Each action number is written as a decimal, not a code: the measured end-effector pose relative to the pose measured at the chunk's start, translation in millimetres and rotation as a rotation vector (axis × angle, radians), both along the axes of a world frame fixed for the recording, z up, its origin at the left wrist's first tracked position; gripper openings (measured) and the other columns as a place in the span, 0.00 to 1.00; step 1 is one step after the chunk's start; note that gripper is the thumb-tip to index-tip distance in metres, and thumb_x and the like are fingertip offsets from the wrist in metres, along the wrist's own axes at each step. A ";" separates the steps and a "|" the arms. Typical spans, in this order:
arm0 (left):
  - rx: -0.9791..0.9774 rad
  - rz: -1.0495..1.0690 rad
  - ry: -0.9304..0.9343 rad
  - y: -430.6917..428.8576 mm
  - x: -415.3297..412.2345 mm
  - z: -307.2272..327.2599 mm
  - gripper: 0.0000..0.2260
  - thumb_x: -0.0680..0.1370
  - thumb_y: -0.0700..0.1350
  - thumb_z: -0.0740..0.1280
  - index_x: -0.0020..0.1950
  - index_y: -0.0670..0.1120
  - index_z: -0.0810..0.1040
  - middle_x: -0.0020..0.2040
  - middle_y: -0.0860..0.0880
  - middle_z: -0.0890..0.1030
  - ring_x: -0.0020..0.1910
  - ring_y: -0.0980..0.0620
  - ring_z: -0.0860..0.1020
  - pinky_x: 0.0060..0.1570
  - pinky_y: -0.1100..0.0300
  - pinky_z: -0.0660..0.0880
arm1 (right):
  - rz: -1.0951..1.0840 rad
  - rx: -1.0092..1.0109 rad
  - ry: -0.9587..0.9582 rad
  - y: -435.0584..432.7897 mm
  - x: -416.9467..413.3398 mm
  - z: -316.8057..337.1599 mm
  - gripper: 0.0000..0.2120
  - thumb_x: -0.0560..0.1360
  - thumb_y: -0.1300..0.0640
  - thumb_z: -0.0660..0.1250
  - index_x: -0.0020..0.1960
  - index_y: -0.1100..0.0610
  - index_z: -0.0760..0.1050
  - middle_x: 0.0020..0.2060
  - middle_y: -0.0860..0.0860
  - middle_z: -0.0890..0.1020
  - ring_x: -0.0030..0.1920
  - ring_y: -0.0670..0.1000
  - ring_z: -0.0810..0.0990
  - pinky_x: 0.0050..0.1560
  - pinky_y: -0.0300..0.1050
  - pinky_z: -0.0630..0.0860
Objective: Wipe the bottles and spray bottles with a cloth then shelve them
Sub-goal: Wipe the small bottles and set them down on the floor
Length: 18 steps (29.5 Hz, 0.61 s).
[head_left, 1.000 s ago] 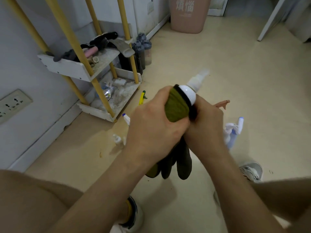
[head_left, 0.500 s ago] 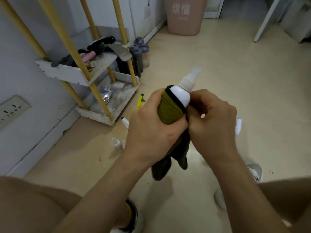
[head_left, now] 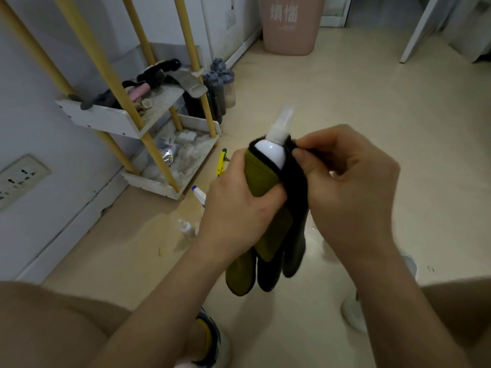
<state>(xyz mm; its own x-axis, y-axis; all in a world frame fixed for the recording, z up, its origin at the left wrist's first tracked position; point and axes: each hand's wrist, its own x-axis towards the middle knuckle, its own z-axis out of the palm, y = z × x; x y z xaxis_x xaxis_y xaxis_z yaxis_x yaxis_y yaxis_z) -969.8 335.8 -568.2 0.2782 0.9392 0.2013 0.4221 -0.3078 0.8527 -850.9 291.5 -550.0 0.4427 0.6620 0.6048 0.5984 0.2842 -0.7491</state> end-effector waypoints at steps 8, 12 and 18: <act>0.039 0.021 -0.042 -6.6 1.3 -3.5 0.21 0.74 0.55 0.70 0.63 0.59 0.66 0.47 0.58 0.76 0.47 0.55 0.78 0.43 0.53 0.78 | 0.239 -0.238 0.433 9.3 -14.6 -21.7 0.14 0.81 0.55 0.61 0.43 0.45 0.82 0.38 0.44 0.84 0.43 0.43 0.82 0.46 0.42 0.78; 0.043 -0.100 -0.022 -2.3 -1.4 -8.1 0.28 0.75 0.53 0.67 0.72 0.55 0.59 0.56 0.53 0.76 0.56 0.49 0.77 0.51 0.47 0.78 | 0.612 -0.316 0.702 8.5 -20.8 -19.0 0.12 0.78 0.42 0.61 0.54 0.43 0.81 0.51 0.45 0.85 0.55 0.44 0.82 0.55 0.40 0.78; -0.061 -0.392 -0.101 4.9 -7.1 0.8 0.27 0.80 0.41 0.65 0.77 0.52 0.61 0.64 0.51 0.77 0.64 0.52 0.76 0.62 0.52 0.75 | 0.621 -0.218 0.807 11.4 -14.1 -30.8 0.16 0.73 0.46 0.68 0.60 0.43 0.76 0.56 0.50 0.82 0.59 0.50 0.81 0.59 0.49 0.77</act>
<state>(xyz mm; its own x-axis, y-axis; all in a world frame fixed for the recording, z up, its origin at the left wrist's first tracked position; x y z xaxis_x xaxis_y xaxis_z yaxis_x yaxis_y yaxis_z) -976.8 340.7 -567.4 0.5993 0.7769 0.1930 0.1962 -0.3763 0.9055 -865.0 302.9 -580.8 0.2064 0.9711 0.1202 -0.3089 0.1812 -0.9337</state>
